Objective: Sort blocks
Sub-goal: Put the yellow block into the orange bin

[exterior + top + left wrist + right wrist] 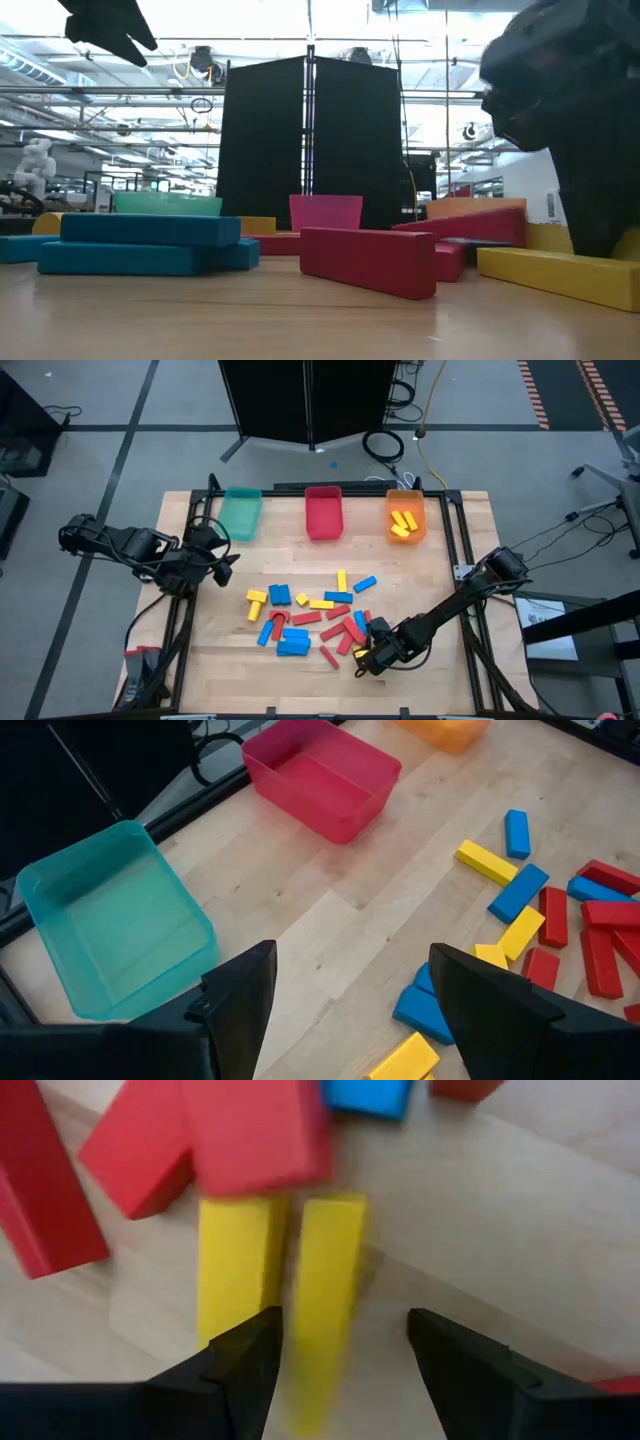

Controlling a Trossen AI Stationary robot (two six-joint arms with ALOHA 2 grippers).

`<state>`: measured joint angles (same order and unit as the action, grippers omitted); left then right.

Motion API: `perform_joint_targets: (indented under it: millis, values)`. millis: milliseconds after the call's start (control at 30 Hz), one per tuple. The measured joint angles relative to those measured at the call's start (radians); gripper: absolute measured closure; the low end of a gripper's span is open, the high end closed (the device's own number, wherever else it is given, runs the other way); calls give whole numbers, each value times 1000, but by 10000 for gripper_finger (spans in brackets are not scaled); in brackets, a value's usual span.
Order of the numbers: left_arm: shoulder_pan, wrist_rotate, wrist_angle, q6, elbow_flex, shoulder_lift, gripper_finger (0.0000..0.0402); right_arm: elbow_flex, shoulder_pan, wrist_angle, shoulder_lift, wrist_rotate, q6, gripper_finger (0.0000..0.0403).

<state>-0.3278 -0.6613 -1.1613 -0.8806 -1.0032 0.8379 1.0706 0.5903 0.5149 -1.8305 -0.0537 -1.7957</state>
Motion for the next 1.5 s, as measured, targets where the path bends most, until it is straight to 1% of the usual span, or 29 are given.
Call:
perform_joint_targets:
  millis: [233,300,367,433,533,700,900,1033,1100,1233,1367,1500]
  values:
    - [0,4,0,3,0,0,134,0,-8,8,0,6,-12,182]
    - [0,4,0,3,0,0,134,0,-9,22,0,8,-25,189]
    - [0,4,0,3,0,0,134,0,-9,39,0,26,-17,203]
    - [0,4,0,4,0,0,134,0,-10,50,0,48,21,225]
    - [0,4,0,5,0,0,134,-1,-9,59,0,53,64,266]
    - [0,4,0,5,0,0,134,-2,-9,64,1,57,137,365]
    - [0,4,0,5,0,0,134,8,-14,71,5,62,160,365]
    - [0,4,-1,5,0,0,134,75,-14,168,33,31,180,365]
    - [0,3,-1,5,0,0,134,127,-17,252,60,12,206,365]
    - [0,-11,0,6,0,0,134,245,-45,512,114,-13,276,365]
    - [0,-26,0,6,0,0,134,348,-91,727,200,-104,358,365]
    - [0,-28,0,4,0,0,134,373,-166,820,313,-243,434,365]
